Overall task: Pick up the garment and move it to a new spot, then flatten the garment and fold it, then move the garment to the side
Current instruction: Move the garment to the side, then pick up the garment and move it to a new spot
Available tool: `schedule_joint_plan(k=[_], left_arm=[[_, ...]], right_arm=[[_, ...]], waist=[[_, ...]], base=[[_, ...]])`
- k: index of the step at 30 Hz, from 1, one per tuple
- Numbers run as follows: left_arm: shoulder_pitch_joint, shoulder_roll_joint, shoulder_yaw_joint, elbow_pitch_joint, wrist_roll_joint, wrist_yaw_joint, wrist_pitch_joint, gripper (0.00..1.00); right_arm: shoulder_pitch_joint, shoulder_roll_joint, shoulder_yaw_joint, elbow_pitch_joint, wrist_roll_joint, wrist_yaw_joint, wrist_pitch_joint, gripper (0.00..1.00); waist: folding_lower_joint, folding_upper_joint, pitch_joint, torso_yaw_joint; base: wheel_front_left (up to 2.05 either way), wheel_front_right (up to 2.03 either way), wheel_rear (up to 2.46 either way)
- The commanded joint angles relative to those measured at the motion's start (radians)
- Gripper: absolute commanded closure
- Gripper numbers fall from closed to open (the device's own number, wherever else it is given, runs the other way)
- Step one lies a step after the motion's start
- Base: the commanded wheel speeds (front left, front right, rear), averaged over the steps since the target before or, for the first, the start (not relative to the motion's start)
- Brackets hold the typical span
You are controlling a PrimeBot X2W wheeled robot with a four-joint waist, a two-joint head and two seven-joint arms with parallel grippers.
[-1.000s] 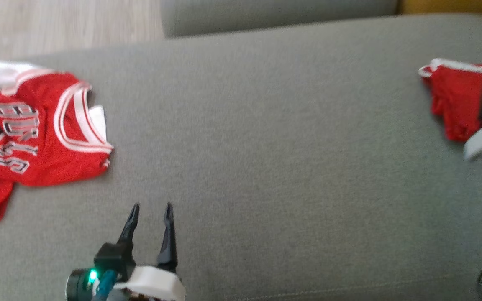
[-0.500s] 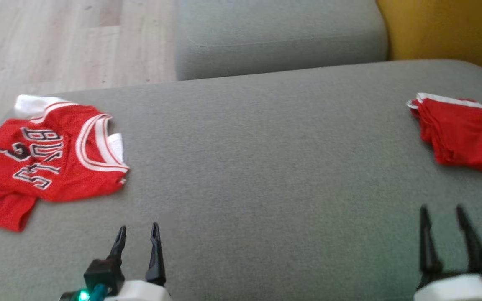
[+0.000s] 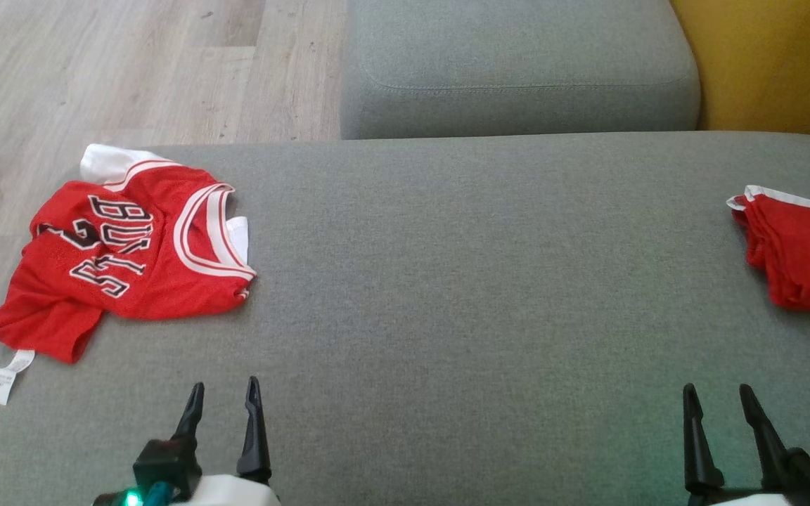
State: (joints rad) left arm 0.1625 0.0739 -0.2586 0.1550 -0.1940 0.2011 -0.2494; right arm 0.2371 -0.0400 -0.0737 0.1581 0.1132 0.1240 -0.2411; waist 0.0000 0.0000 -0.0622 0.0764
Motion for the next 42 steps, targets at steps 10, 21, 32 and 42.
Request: schedule_joint_plan(k=[10, 21, 32, 42], left_arm=[[-0.038, -0.015, 0.032, -0.042, 0.031, -0.021, -0.012, 0.00], [-0.007, -0.013, 0.051, -0.043, 0.036, -0.025, -0.012, 0.00], [-0.098, -0.015, 0.084, -0.068, -0.007, -0.047, -0.012, 0.00], [-0.563, 0.018, 0.163, 0.035, -0.083, -0.064, 0.149, 0.00]], right_arm=[[-0.048, -0.010, 0.011, -0.023, -0.003, 0.007, -0.020, 0.00], [-0.075, -0.010, 0.069, -0.027, 0.027, 0.007, -0.020, 0.00], [-0.121, -0.010, 0.079, -0.052, -0.010, 0.007, -0.021, 0.00], [-0.287, -0.082, 0.048, -0.186, -0.074, 0.007, 0.027, 0.00]], waist=[[0.0000, 0.0000, -0.001, 0.098], [0.0000, 0.0000, 0.003, 0.344], [0.0000, 0.0000, 0.150, 0.286], [0.0000, 0.0000, 0.527, 0.186]], base=[[0.00, 0.00, 0.00], [0.00, 0.00, 0.00], [0.00, 0.00, 0.00], [0.00, 0.00, 0.00]])
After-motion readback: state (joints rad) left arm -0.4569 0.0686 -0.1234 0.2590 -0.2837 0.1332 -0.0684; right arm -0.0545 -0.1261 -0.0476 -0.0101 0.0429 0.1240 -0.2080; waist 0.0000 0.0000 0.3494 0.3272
